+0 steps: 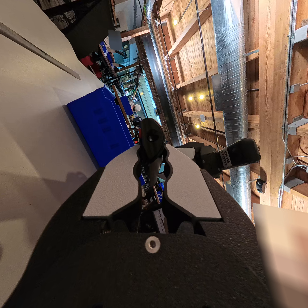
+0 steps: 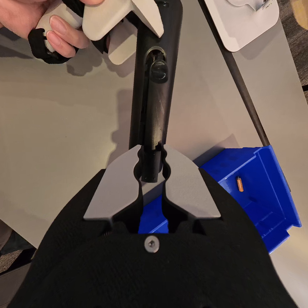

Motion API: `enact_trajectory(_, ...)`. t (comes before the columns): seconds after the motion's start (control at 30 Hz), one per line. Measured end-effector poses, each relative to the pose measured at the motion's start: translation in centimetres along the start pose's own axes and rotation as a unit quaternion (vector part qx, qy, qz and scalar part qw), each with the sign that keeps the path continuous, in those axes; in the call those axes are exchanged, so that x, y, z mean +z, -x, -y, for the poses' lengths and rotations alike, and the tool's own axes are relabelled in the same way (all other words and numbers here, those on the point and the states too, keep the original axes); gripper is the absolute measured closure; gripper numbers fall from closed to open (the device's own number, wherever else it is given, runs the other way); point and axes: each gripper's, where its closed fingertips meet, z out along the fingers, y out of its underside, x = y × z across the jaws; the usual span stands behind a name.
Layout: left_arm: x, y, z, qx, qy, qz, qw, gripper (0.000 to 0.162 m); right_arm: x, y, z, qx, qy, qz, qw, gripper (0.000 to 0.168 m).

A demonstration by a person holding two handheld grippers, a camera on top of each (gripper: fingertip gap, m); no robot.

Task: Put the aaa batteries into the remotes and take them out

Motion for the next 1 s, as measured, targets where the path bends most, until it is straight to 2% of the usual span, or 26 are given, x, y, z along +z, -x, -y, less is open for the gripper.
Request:
enact_trajectory(0.27, 0.01, 0.07, 0.02, -0.003, -0.001, -0.001, 1.000, 0.140, -0.02, 0.77, 0.26, 0.007, 0.010, 0.019, 1.000, 0.147)
enact_trajectory(0.6, -0.14, -0.03, 0.29, -0.001, -0.006, 0.000, 1.000, 0.140, 0.02, 0.26, 0.44, 0.015, 0.014, -0.002, 1.000, 0.147)
enact_trajectory(1.0, -0.21, -0.12, 0.39, -0.002, -0.008, -0.002, 1.000, 0.140, -0.12, -0.08, 0.47, 0.007, 0.006, -0.011, 1.000, 0.137)
